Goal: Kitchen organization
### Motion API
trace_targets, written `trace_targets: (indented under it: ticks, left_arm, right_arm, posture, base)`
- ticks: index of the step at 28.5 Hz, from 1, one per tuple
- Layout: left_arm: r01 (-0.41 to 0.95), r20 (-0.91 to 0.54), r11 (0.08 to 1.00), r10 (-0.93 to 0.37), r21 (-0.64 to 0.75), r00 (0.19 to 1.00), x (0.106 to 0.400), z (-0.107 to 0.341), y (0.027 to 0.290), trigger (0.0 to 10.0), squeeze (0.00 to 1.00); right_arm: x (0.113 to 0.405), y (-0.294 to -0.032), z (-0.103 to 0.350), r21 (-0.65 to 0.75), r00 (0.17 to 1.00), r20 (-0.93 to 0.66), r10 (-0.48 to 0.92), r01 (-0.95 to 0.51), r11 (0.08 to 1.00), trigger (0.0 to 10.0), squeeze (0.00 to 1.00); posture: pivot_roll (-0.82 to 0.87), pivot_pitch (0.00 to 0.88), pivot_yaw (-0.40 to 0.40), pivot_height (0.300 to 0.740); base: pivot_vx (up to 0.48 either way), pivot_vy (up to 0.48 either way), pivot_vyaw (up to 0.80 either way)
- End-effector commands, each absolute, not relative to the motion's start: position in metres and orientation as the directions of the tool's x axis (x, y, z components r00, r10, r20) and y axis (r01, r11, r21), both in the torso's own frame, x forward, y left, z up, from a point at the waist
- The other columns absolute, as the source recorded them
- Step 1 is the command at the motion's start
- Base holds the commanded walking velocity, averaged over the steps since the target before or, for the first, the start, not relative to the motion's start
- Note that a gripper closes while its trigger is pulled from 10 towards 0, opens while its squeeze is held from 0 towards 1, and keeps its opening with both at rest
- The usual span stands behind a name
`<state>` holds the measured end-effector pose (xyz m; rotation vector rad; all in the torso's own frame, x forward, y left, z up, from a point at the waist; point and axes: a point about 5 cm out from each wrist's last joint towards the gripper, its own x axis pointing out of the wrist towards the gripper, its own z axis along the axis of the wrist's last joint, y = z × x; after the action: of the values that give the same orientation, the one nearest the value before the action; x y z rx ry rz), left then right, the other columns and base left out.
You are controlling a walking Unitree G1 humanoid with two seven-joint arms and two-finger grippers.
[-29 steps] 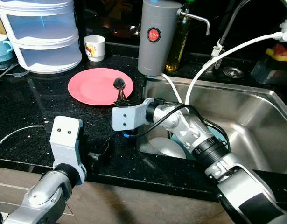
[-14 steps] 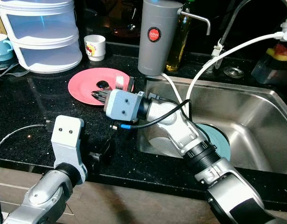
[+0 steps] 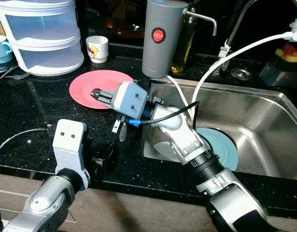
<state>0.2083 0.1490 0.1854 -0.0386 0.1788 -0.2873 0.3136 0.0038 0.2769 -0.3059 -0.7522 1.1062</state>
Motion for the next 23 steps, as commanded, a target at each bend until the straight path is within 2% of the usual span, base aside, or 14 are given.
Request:
trace_targets:
  ticks: [1, 3, 6, 8, 14, 19, 23]
  left_arm:
    - [0.285, -0.245, 0.956, -0.294, -0.072, 0.924, 0.210, 0.172, 0.147, 10.0, 0.00]
    - [0.286, -0.230, 0.955, -0.295, -0.073, 0.927, 0.211, 0.174, 0.146, 10.0, 0.00]
    - [0.290, -0.177, 0.954, -0.299, -0.077, 0.938, 0.213, 0.181, 0.146, 10.0, 0.00]
    - [0.284, -0.161, 0.956, -0.293, -0.078, 0.942, 0.215, 0.183, 0.146, 10.0, 0.00]
    - [0.293, -0.124, 0.953, -0.300, -0.071, 0.946, 0.221, 0.189, 0.146, 10.0, 0.00]
    - [0.297, -0.116, 0.952, -0.304, -0.069, 0.946, 0.222, 0.190, 0.146, 10.0, 0.00]
    - [0.308, -0.116, 0.949, -0.314, -0.064, 0.942, 0.222, 0.190, 0.144, 10.0, 0.00]
  right_arm:
    - [0.316, -0.003, 0.289, -0.410, 0.264, 0.492, 0.830, -0.771, 0.488, 0.0, 0.00]
    - [0.317, -0.009, 0.298, -0.245, 0.273, 0.568, 0.776, -0.844, 0.477, 0.0, 0.00]
    - [0.316, -0.020, 0.302, -0.097, 0.281, 0.622, 0.731, -0.898, 0.428, 0.0, 0.00]
    - [0.317, -0.025, 0.300, -0.074, 0.293, 0.625, 0.724, -0.901, 0.428, 0.0, 0.00]
    - [0.322, -0.050, 0.297, 0.065, 0.373, 0.633, 0.678, -0.899, 0.433, 0.0, 0.00]
    - [0.326, -0.061, 0.301, 0.117, 0.412, 0.651, 0.637, -0.884, 0.452, 0.0, 0.00]
    - [0.332, -0.076, 0.311, 0.227, 0.465, 0.703, 0.538, -0.864, 0.450, 0.0, 0.00]
  posture:
    - [0.17, 0.020, -0.077, 0.740]
    - [0.17, 0.019, -0.079, 0.740]
    - [0.17, 0.008, -0.077, 0.740]
    - [0.17, 0.004, -0.074, 0.740]
    - [0.16, 0.000, -0.067, 0.740]
    - [0.16, 0.000, -0.062, 0.740]
    - [0.16, 0.000, -0.054, 0.740]
  base:
    - [0.000, 0.000, 0.00]
    - [0.000, 0.000, 0.00]
    - [0.000, 0.000, 0.00]
    - [0.000, 0.000, -0.30]
    - [0.000, 0.000, -0.80]
    - [0.000, 0.000, -0.80]
    - [0.000, 0.000, -0.80]
